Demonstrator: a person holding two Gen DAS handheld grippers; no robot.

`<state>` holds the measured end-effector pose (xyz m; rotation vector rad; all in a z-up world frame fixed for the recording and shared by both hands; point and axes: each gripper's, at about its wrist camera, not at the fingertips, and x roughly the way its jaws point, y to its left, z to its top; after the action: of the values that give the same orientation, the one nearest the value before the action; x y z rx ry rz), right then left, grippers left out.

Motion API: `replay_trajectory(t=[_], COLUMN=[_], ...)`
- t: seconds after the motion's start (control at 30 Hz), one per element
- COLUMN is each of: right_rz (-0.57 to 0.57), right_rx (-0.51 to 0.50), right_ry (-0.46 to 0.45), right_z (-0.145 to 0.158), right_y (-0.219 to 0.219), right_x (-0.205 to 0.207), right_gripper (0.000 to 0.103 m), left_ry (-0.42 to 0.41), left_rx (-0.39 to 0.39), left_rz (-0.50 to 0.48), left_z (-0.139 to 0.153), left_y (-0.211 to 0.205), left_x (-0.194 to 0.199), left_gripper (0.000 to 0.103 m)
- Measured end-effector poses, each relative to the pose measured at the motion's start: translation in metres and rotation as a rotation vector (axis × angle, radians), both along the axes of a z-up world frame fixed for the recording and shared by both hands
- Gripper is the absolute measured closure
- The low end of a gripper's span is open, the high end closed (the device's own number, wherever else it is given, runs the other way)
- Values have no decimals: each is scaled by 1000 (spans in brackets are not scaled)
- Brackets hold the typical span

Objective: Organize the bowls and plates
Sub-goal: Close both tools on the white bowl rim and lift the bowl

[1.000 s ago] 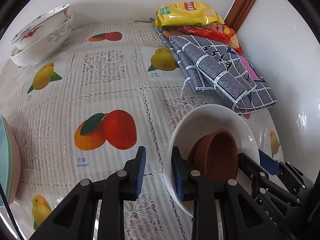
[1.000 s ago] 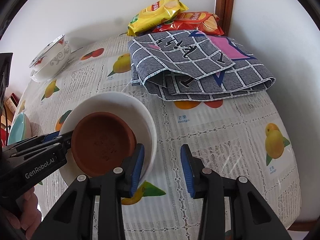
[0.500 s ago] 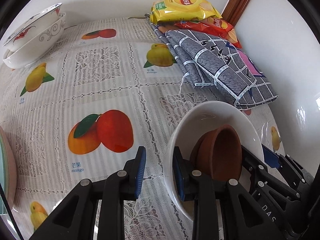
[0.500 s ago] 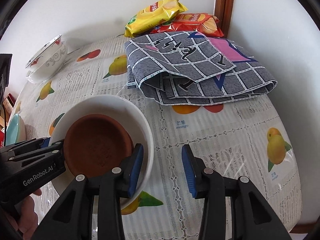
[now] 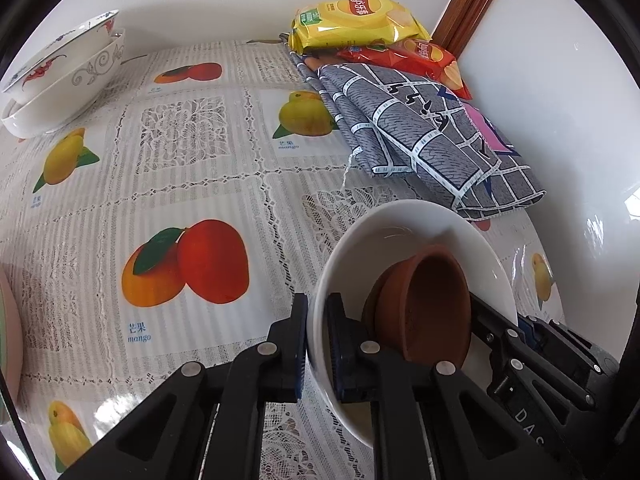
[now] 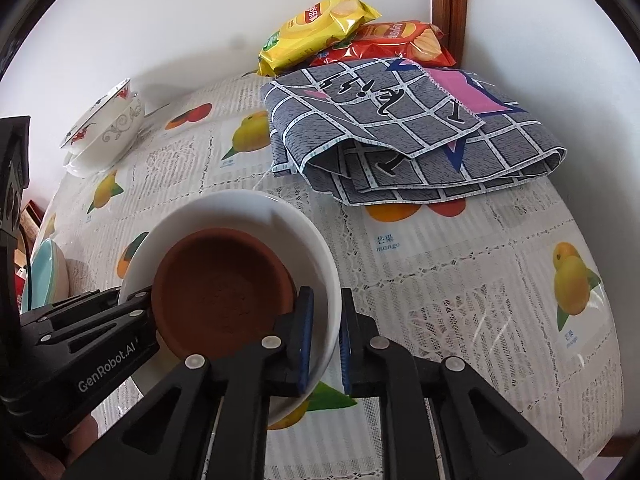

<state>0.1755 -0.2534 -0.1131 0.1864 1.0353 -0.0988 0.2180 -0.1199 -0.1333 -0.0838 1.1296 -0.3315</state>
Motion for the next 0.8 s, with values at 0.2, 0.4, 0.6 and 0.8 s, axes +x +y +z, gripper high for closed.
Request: replay_trajectory(t=[0.2,0.4,0.6,0.8], right_rz=[-15,-14,10,26], right_rx=[33,50,38,45], right_ry=[4,-20,-44,-55], right_z=[2,15,30,44], right_y=[2,12,30,48], right_x=[-5,-9,-11,-12], right_gripper=[93,93,94,94], left_ry=[-11,-22,-55,-70], left_rx=[-8,-19,-24,-26], left_rz=[5,19,46,67], left_z=[6,19,35,47], left_y=[7,20,37,55], left_x=[-5,-10,-16,-20], left_gripper=[93,93,93,94])
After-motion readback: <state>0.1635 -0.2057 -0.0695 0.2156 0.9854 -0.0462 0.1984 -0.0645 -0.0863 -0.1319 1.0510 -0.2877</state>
